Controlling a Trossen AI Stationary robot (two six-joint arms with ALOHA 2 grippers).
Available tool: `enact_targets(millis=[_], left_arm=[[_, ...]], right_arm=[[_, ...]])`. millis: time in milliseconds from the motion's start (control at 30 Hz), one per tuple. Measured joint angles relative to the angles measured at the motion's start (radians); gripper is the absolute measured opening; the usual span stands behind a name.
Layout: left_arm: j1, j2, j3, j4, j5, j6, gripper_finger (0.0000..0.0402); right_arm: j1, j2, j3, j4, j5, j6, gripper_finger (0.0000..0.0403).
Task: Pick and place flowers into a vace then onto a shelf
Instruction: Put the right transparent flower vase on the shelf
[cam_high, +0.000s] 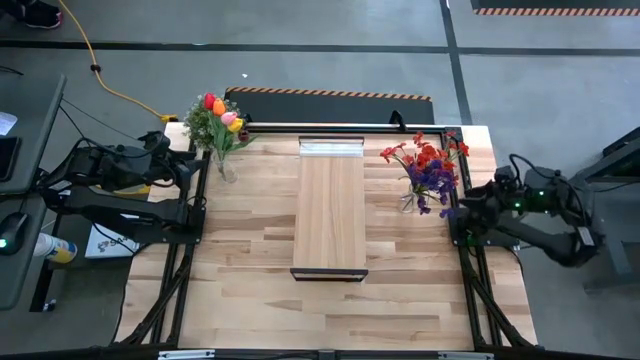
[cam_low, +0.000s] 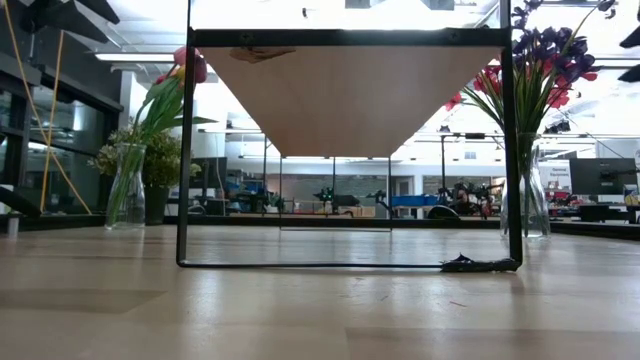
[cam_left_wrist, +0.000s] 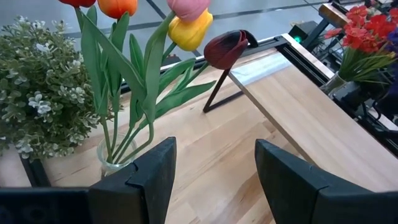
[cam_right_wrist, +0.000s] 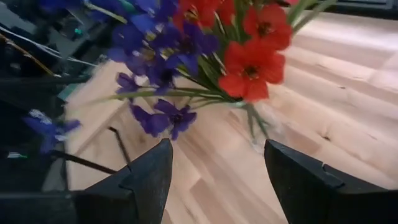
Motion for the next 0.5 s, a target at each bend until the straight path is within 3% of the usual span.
enact_targets(millis=[267, 500], left_arm=[[0.000, 0.000, 0.000, 0.006, 0.001, -0.003, 0.0248], [0.000, 0.000, 0.000, 0.004, 0.002, -0.003, 0.0248]], right_arm=[[-0.206, -0.001, -0.001, -0.079, -0.166, -0.108, 0.0243], [-0.411, -0.002, 0.004, -0.141, -0.395, -0.186, 0.0243]])
